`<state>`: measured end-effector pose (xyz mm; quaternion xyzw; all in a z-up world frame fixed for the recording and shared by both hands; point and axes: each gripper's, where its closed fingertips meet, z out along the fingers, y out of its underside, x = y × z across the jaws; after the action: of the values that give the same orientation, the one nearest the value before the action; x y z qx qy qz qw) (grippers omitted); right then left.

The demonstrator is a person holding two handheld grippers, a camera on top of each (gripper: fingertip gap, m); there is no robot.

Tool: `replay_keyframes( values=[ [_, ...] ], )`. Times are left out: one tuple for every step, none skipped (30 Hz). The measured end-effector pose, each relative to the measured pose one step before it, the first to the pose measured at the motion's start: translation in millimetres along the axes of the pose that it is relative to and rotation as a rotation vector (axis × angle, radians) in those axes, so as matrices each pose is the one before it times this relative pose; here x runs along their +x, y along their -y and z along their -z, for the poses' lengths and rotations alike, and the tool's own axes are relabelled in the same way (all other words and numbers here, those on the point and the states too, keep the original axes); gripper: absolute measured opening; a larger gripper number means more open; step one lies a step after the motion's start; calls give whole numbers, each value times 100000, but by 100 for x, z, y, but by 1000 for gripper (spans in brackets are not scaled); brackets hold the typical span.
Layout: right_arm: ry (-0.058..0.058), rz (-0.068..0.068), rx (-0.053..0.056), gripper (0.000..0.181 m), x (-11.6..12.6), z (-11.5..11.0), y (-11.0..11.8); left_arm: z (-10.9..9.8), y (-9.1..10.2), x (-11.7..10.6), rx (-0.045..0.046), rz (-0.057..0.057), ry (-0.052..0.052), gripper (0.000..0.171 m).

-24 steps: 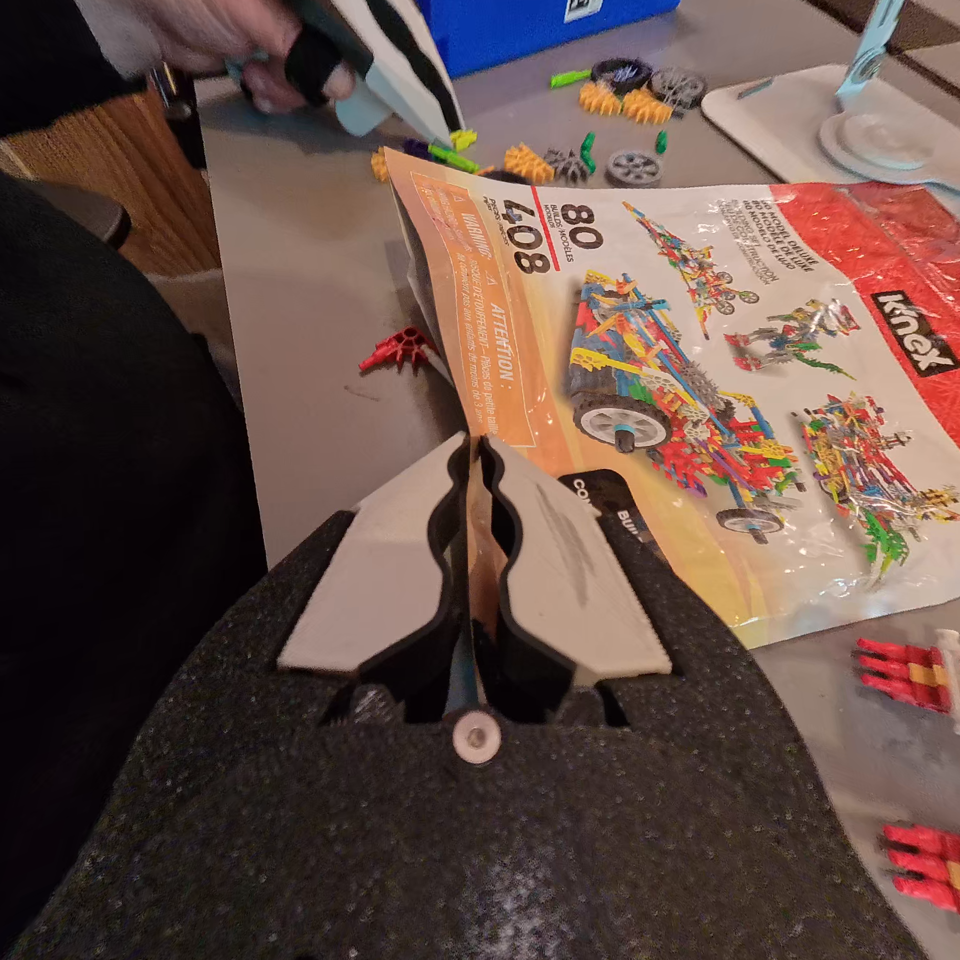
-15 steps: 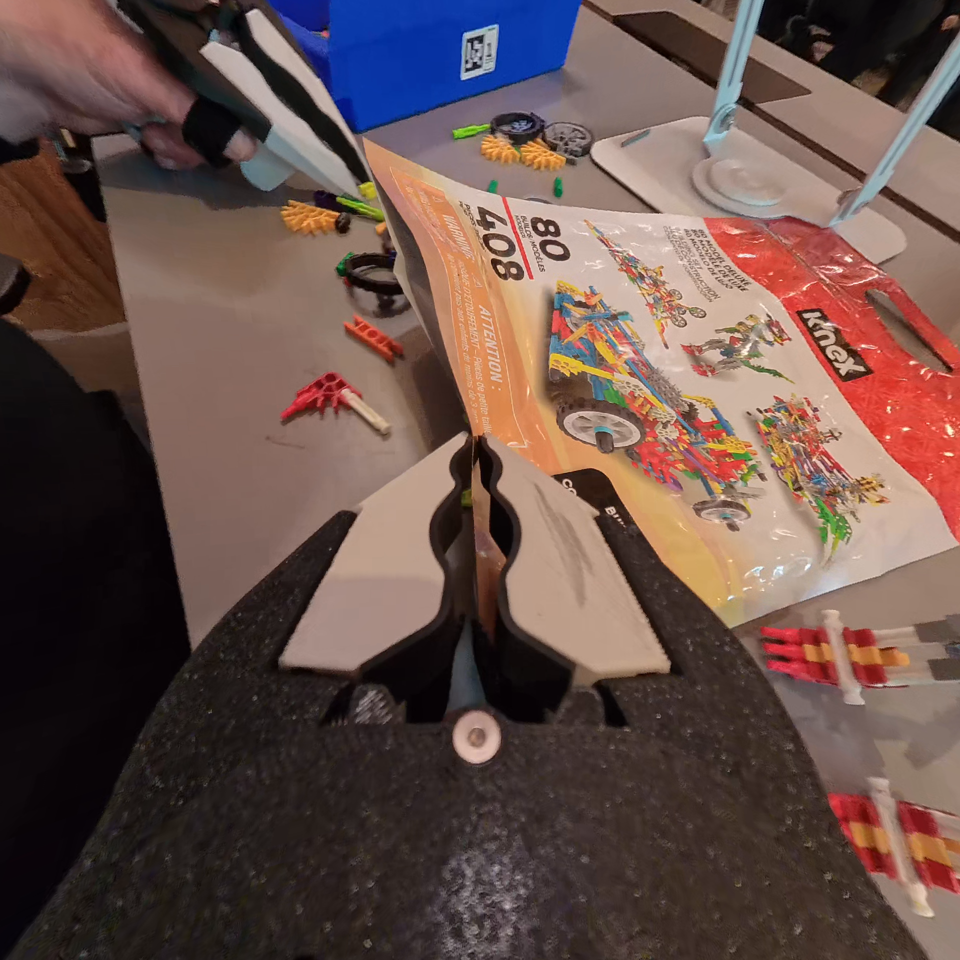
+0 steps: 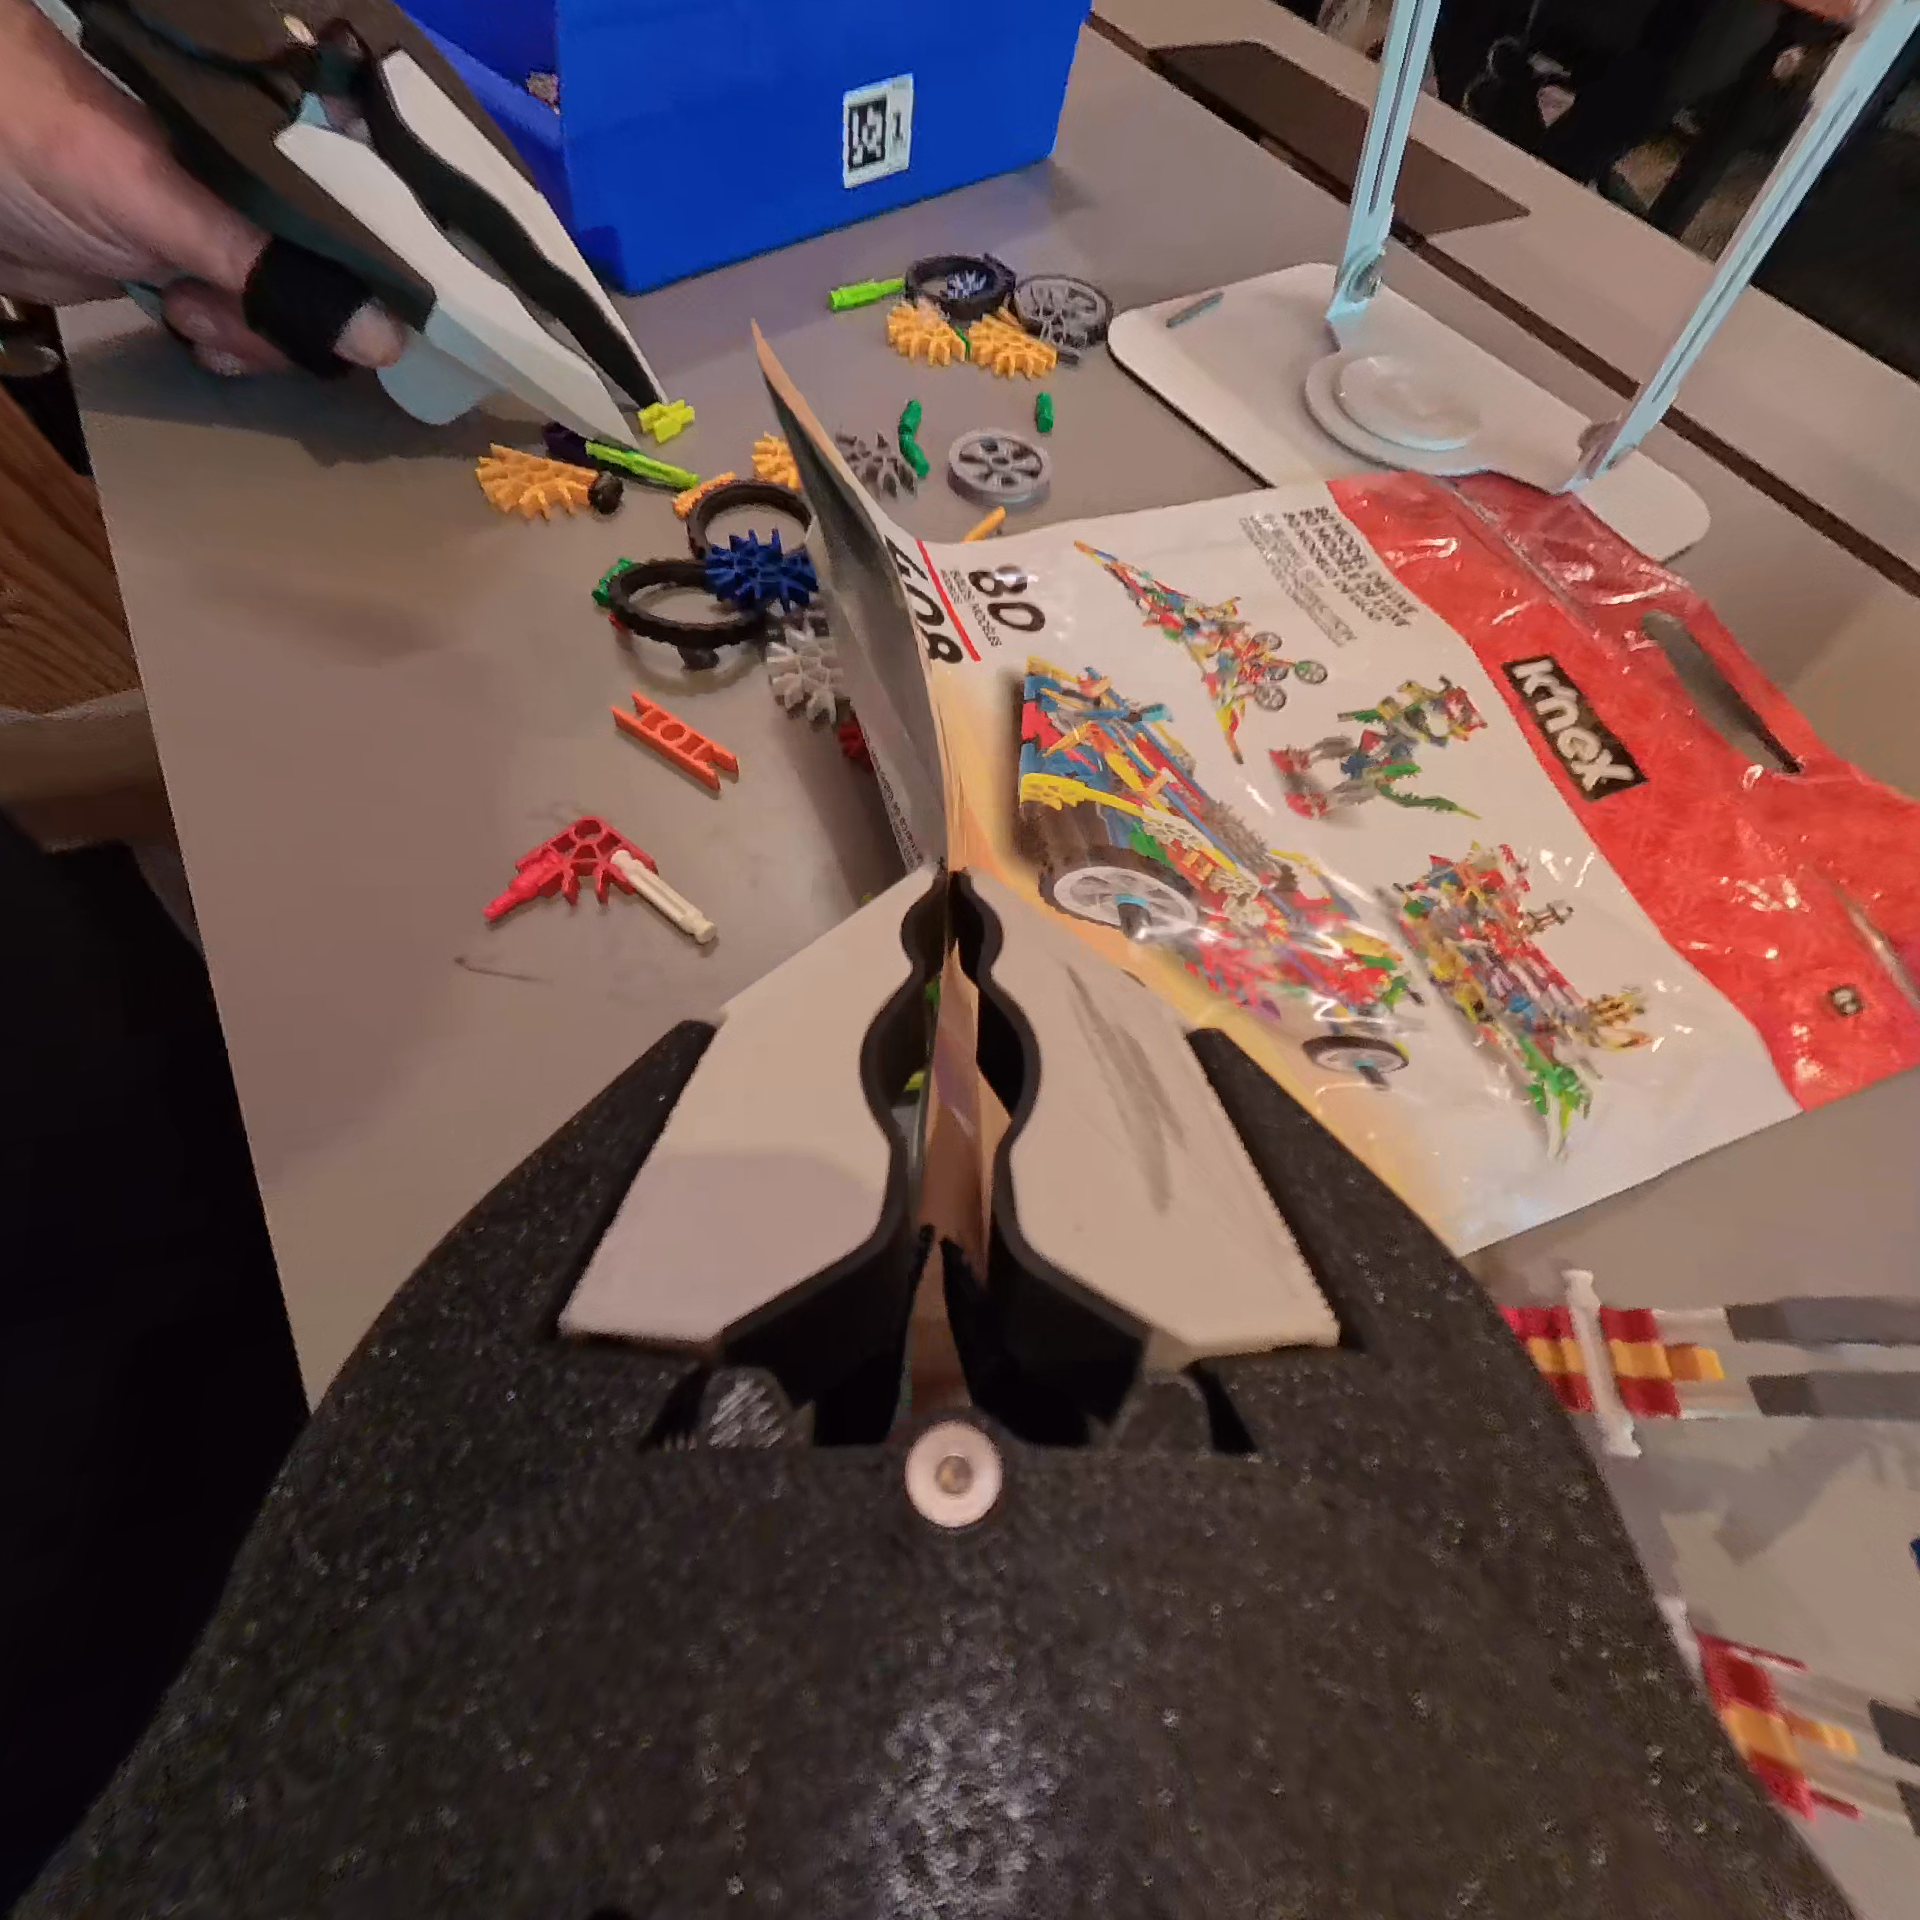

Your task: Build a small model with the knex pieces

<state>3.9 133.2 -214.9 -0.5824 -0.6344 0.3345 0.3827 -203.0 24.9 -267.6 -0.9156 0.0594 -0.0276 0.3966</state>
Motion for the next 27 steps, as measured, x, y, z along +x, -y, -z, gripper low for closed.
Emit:
replay_keyframes(
  values=[
    [36,-730,-643,0,-80,40,-325,15,2,30,43,-132,-50,22],
    [-184,-718,-783,0,-86,63,-338,3,0,3,32,-97,84,22],
    [-1037,-363,-2035,0,19,21,-479,-1,1,11,1,-95,-57,22],
    [-1585,462,-2454,0,90,-17,-546,22,16,17,117,66,-214,22],
    [-2103,439,-2077,0,209,-40,-462,23,57,-6,320,149,-147,22],
    [-1316,-328,-1227,0,144,-13,-271,25,18,-37,187,194,179,22],
    [-84,-840,-513,0,7,9,-109,7,8,-39,10,45,234,22],
    [-343,-1034,-544,2,75,-1,-38,22,44,-56,136,-119,562,22],
    [-13,-746,-931,9,5,-24,-63,46,101,-48,449,-382,682,22],
    [1101,433,-1189,16,-211,-33,-97,70,97,-27,321,-332,410,22],
    [459,1498,-345,19,-199,4,-5,85,82,-95,-26,318,619,22],
    [-134,1453,-226,19,-102,-8,-21,139,154,-50,-47,557,465,22],
    [266,1030,-212,22,-121,-8,-65,211,400,46,811,-370,386,22],
    [202,566,529,23,-52,25,-11,260,621,12,1524,-1362,1035,22],
    [569,-271,942,23,-38,59,32,207,729,-31,1374,-1814,1229,22],
    [1586,-562,930,23,-143,69,6,102,830,-74,1139,-1927,1307,23],
    [1328,-505,1071,23,-84,83,23,-60,903,-132,922,-1833,1296,25],
    [548,-672,1198,23,62,83,33,-259,864,-132,507,-1462,956,28],
    [667,-803,1091,23,57,67,36,-484,688,-148,-560,-516,672,33],
    [970,-720,814,23,-3,43,-15,-685,467,-206,-1683,-62,802,40],
    [954,-430,752,23,-31,23,-25,-777,475,-385,-1469,-466,1679,50],
    [936,-324,763,23,-43,22,-43,-813,580,-473,-415,-265,1969,58],
    [774,-517,464,23,-22,25,-60,-854,495,-283,-520,897,249,60],
    [549,-357,696,23,-5,76,63,-857,348,-173,-1099,2573,-901,67],
    [216,61,1119,23,40,102,139,-777,267,-160,-1348,3103,-1214,73],
    [378,-464,734,23,61,81,77,-657,260,-115,-977,2182,-1497,74],
    [598,-776,457,23,49,52,32,-627,88,-361,-1729,1872,-131,79]
  ],
)
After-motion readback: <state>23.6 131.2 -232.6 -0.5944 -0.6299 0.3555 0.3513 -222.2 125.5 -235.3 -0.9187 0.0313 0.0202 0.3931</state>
